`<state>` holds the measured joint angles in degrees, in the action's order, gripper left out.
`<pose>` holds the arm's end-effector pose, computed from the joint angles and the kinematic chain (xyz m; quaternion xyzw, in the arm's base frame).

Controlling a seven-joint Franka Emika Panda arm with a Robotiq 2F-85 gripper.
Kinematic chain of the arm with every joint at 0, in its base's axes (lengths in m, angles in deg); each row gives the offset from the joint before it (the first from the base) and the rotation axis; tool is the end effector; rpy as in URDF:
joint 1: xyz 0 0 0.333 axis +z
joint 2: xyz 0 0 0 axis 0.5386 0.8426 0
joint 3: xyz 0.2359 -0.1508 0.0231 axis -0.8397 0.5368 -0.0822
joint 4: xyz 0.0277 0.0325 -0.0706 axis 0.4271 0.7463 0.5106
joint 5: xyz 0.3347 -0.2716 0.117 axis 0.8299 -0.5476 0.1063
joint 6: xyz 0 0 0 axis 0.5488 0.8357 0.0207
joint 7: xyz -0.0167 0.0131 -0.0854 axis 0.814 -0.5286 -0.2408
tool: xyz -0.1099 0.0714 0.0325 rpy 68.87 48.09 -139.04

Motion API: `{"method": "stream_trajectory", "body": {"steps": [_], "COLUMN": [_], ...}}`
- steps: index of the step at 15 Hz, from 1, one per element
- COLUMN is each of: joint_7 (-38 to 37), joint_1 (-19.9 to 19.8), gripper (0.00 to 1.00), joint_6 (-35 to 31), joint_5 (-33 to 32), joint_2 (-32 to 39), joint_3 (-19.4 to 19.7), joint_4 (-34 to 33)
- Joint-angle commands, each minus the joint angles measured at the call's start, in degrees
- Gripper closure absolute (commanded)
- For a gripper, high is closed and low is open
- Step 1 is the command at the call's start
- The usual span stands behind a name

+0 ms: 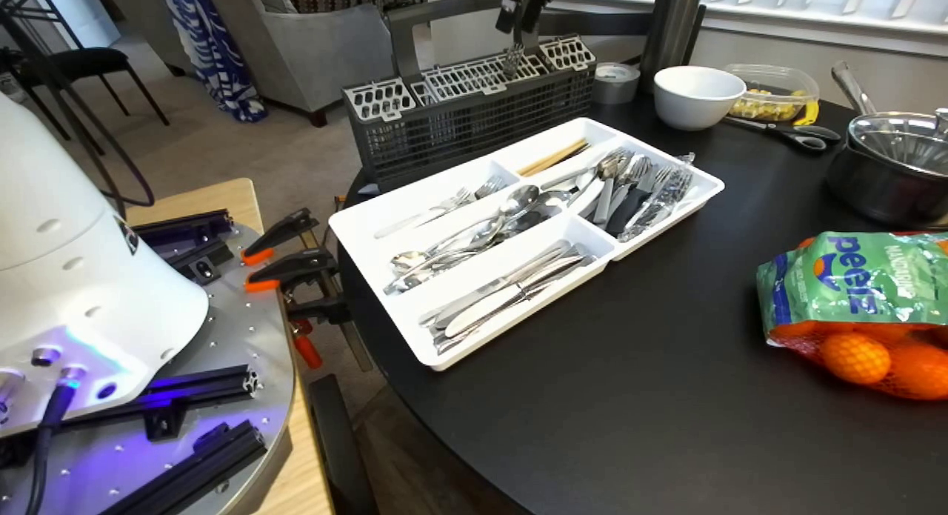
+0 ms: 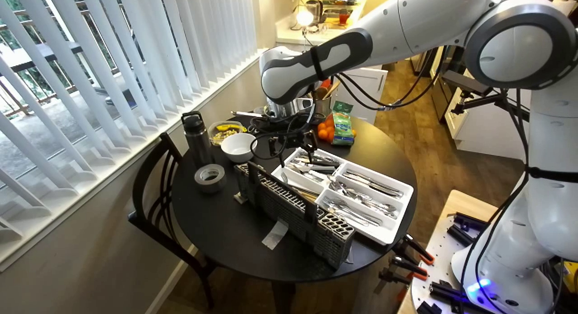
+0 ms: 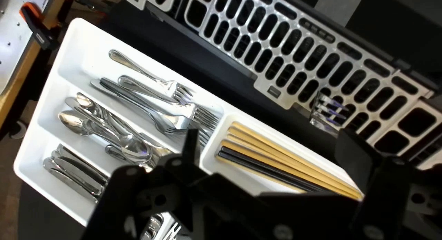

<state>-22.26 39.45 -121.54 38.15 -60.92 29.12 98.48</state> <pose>0.6375 0.1125 0.2424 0.8592 -0.4764 -0.1822 0.0399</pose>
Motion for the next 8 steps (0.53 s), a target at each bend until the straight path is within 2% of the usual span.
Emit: {"method": "stream_trajectory", "body": {"steps": [1,8], "joint_7": [1.72,1.31], "joint_1": [0.92,1.89], "gripper": [0.0,0.0], "joint_6": [1.68,1.11], "joint_5": [-0.73,-1.58], "joint_2": [1.22,4.73], "joint_3": [0.05,0.45], "joint_4": [-2.21,-5.72]}}
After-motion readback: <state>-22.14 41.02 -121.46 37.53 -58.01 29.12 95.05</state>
